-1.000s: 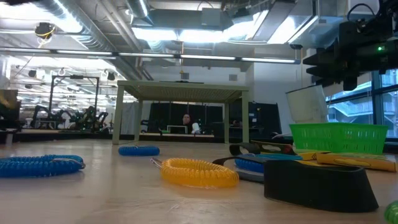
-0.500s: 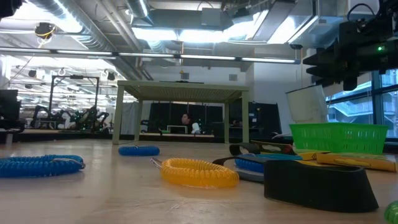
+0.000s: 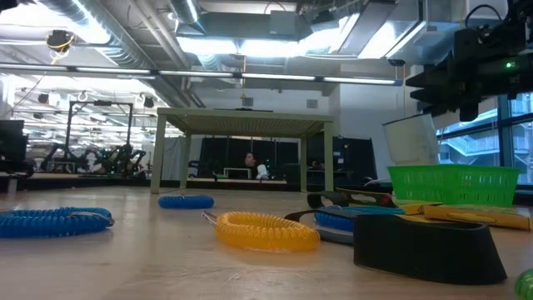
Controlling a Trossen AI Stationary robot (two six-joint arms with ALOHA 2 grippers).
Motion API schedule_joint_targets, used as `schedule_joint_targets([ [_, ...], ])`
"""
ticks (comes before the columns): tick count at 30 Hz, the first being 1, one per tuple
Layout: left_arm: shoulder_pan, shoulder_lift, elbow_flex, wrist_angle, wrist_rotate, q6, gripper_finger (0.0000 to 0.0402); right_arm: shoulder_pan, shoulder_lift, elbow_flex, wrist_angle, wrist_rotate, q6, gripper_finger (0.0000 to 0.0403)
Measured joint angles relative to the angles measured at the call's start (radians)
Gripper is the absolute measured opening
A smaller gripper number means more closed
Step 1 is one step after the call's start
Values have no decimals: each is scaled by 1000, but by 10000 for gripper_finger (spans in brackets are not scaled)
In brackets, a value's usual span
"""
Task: Pick & Place Office Desk Supplies
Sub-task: Put the yellow rubber band into the red bin
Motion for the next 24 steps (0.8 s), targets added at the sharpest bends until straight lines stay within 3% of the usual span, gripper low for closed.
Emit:
schedule_joint_targets([
  [10, 0, 50, 0, -145, -77, -35, 3, 0, 0, 0, 0, 0, 0, 194],
  [18, 0, 66, 0, -72, -77, -100, 6, 0, 0, 0, 0, 0, 0, 194],
  [24, 0, 66, 0, 19, -77, -113, 43, 0, 0, 0, 0, 0, 0, 194],
])
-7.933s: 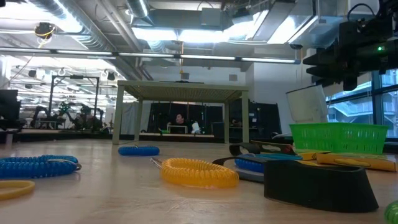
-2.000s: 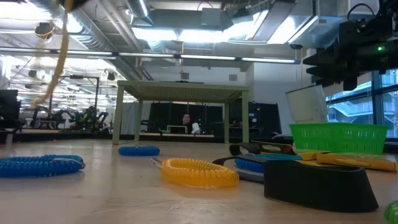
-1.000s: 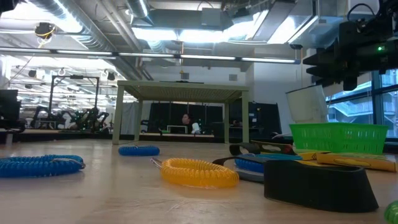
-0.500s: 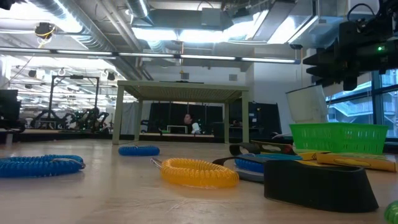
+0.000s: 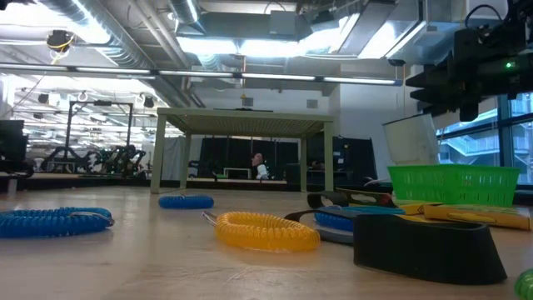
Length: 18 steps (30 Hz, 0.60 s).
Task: Pick & Place Office Desk Supplies
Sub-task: Put the yellow rubber band into the red bin, then put the crayon box into the green bin
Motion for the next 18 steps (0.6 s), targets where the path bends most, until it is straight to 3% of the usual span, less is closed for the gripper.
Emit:
schedule_joint_targets([
  [4, 0, 0, 0, 15, -5, 0, 81, 0, 0, 0, 0, 0, 0, 194],
  [8, 0, 0, 0, 34, -80, 0, 116, 0, 0, 0, 0, 0, 0, 194],
  [12, 0, 0, 0, 87, -237, 48, 139, 0, 0, 0, 0, 0, 0, 194],
  [18, 0, 0, 0, 238, -535, 241, 158, 0, 0, 0, 0, 0, 0, 194],
])
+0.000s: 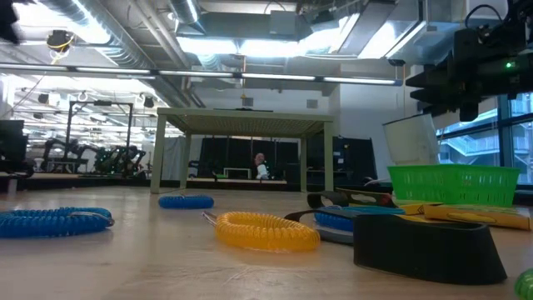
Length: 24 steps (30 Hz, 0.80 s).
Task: Pick & Place Office Desk Supplies
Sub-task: Put the crayon box into the green bin
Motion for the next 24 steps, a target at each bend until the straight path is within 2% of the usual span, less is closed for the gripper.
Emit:
schedule_joint_targets([
  [5, 1, 0, 0, 141, -222, 201, 164, 0, 0, 0, 0, 0, 0, 194],
  [8, 15, 0, 0, 216, -296, 326, 164, 0, 0, 0, 0, 0, 0, 194],
  [12, 59, 0, 0, 293, -304, 454, 165, 0, 0, 0, 0, 0, 0, 194],
  [16, 106, 17, 0, 350, -305, 516, 165, 0, 0, 0, 0, 0, 0, 194],
  [24, 167, 137, 0, 439, -304, 631, 163, 0, 0, 0, 0, 0, 0, 194],
])
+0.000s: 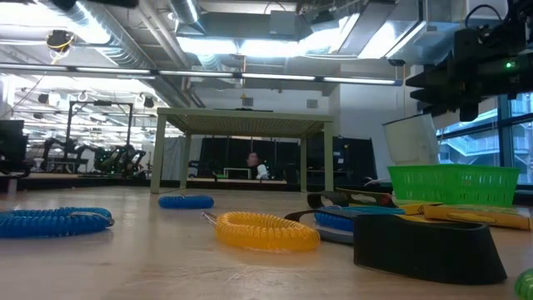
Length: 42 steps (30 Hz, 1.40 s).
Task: Pick & Place Office Desk Supplies
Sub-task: Put the crayon box into the green bin
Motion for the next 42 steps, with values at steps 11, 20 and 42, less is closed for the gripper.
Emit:
schedule_joint_targets([
  [11, 86, 147, -1, 74, 34, 151, 157, 0, 0, 0, 0, -132, 366, 194],
  [20, 152, 182, -1, 85, 139, 176, 154, 1, 0, 0, 51, -410, 579, 194],
  [42, 281, 183, -1, 115, 206, 177, 153, 122, 485, 176, 372, -463, 264, 194],
])
